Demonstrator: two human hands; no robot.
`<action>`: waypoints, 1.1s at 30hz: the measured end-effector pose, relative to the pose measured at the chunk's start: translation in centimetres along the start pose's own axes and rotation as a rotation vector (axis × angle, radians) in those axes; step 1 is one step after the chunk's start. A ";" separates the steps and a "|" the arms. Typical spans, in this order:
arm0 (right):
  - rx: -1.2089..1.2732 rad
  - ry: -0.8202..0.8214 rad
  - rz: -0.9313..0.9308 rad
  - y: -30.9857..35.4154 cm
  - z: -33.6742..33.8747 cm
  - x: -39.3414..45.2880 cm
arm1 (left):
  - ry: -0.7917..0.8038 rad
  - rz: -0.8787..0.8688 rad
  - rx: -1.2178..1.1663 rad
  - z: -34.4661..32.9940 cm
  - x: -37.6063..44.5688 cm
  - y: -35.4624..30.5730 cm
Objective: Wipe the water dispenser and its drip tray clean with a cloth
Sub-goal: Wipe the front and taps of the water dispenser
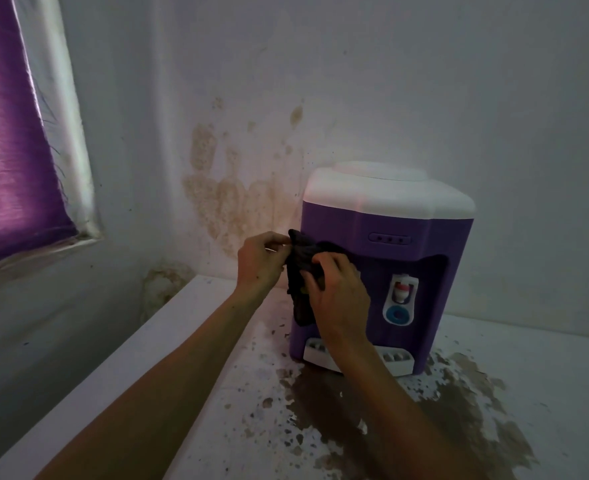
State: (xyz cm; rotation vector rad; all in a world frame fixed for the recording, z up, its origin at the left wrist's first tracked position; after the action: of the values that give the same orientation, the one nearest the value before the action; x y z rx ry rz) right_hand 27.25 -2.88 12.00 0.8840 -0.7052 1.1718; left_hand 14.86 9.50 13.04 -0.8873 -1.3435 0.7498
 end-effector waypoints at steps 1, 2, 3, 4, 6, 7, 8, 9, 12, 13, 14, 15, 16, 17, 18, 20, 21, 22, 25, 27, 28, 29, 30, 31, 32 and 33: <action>0.030 0.017 -0.016 0.0 0.0 0.2 | 0.000 0.042 -0.078 0.0 -0.2 0.3; 0.077 0.035 -0.035 -0.2 0.0 0.5 | 0.002 0.063 -0.136 0.0 -0.3 0.4; 0.131 0.055 -0.059 -0.3 0.0 0.8 | 0.013 0.068 -0.165 -0.1 -0.4 0.4; 0.190 0.075 -0.086 -0.4 -0.1 1.0 | 0.030 0.072 -0.191 -0.2 -0.5 0.3; 0.296 0.109 -0.161 -0.5 0.0 1.6 | 0.071 0.085 -0.260 -0.3 -0.7 0.0; 0.339 0.127 -0.206 -0.6 -0.2 1.7 | 0.088 0.105 -0.290 -0.4 -0.9 0.2; 0.372 0.141 -0.242 -0.7 -0.4 1.9 | 0.097 0.127 -0.309 -0.4 -1.1 0.3; 0.382 0.153 -0.254 -0.7 -0.6 1.8 | 0.099 0.145 -0.309 -0.4 -1.4 0.7; 0.317 0.161 -0.233 -1.2 -1.6 1.2 | 0.104 0.175 -0.265 -0.4 -2.0 1.8; 0.290 0.164 -0.227 -1.5 -1.9 0.9 | 0.110 0.184 -0.252 -0.3 -2.2 2.1; 0.263 0.177 -0.223 -1.6 -2.4 0.5 | 0.114 0.191 -0.230 -0.2 -2.3 2.6; 0.244 0.194 -0.224 -1.8 -2.9 0.1 | 0.116 0.197 -0.201 -0.1 -2.5 3.0; 0.234 0.210 -0.230 -2.0 -3.2 -0.3 | 0.120 0.206 -0.177 0.0 -2.7 3.5; 0.235 0.221 -0.235 -2.1 -3.6 -0.7 | 0.126 0.218 -0.165 0.1 -2.9 4.0; 0.235 0.230 -0.241 -2.1 -3.9 -1.0 | 0.133 0.230 -0.160 0.0 -3.1 4.5; 0.224 0.258 -0.248 -2.4 -4.4 -1.9 | 0.141 0.240 -0.137 0.0 -3.5 5.3; 0.214 0.277 -0.251 -2.5 -4.8 -2.3 | 0.142 0.243 -0.111 -0.1 -3.8 5.7; 0.202 0.296 -0.253 -2.5 -5.1 -2.8 | 0.141 0.243 -0.083 -0.1 -4.1 6.1; 0.131 0.380 -0.242 -2.7 -6.3 -4.5 | 0.138 0.257 0.019 -0.3 -5.5 7.3; 0.103 0.449 -0.241 -2.8 -7.0 -5.7 | 0.138 0.267 0.089 -0.5 -6.6 8.2; 0.104 0.473 -0.245 -2.9 -7.2 -6.2 | 0.140 0.277 0.119 -0.6 -7.1 8.5; 0.105 0.489 -0.248 -3.0 -7.4 -6.6 | 0.143 0.284 0.141 -0.6 -7.5 8.8; 0.108 0.500 -0.249 -3.1 -7.3 -6.7 | 0.149 0.285 0.151 -0.7 -7.8 8.9; 0.112 0.516 -0.251 -3.2 -7.4 -6.7 | 0.158 0.284 0.156 -0.7 -7.8 9.1; 0.121 0.522 -0.249 -3.2 -7.2 -6.5 | 0.166 0.277 0.159 -0.7 -7.6 8.9; 0.137 0.521 -0.246 -3.1 -7.1 -6.2 | 0.169 0.269 0.160 -0.6 -7.4 8.6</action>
State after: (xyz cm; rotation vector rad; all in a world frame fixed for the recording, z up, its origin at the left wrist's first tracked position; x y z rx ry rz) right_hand 28.86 -0.07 2.67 0.7099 -0.0904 1.1694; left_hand 15.07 7.18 1.89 -0.9902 -1.0118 0.9532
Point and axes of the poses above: each hand's wrist, its own x-axis towards the middle knuckle, its own z-axis out of the back of the hand, y = z × x, the point moved 8 cm from there along x, towards the middle knuckle, and after that the axes turned 13 degrees about -x, right-handed, at the moved point
